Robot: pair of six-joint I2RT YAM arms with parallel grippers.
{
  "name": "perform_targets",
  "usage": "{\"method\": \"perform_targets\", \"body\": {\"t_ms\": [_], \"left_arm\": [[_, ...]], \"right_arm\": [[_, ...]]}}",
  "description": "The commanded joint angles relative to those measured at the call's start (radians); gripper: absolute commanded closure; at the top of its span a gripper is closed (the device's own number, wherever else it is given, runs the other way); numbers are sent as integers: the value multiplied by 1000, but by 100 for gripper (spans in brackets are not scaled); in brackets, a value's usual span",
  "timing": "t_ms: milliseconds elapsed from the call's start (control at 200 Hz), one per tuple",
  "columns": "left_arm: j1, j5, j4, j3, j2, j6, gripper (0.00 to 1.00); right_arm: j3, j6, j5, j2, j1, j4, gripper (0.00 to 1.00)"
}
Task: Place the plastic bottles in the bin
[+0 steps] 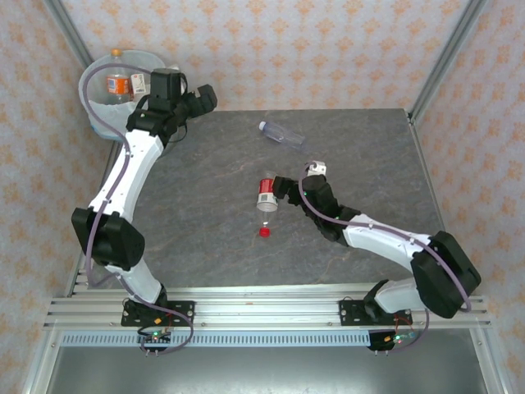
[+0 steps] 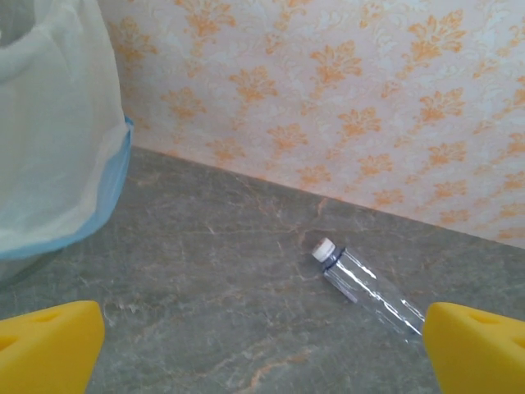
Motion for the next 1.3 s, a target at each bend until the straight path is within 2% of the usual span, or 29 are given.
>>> {"method": "perform_targets", "body": {"t_ms": [0, 100, 190, 375, 530, 666, 726, 1046, 1176, 1296], "left_arm": [[4, 43, 117, -113, -66, -79, 0], [2, 64, 92, -144, -82, -91, 0], [0, 37, 62, -158, -97, -82, 0], [-1, 4, 65, -199, -127, -80, 0], [-1, -5, 62, -218, -136, -76, 0], [-1, -17, 64, -243, -147, -89, 0], [-1, -21, 66, -254, -153, -94, 0], [0, -37, 62, -306, -165, -117, 0], [-1, -25, 59, -307, -157, -138, 0], [-1, -25, 59, -315, -154, -150, 0]], "right_arm": [[30, 43, -15, 51, 47, -62, 1], [104, 53, 27, 106, 102, -189, 1], [173, 90, 40, 149, 139, -322, 1], [201, 116, -2, 198, 194, -375, 0], [283, 97, 51, 232, 257, -537, 1], [301, 88, 15, 287, 269, -610, 3], [306, 88, -1, 309, 268, -624, 8], [346, 63, -6, 409, 269, -611, 22], [342, 52, -9, 425, 268, -601, 33], [329, 43, -17, 422, 269, -582, 39]]}}
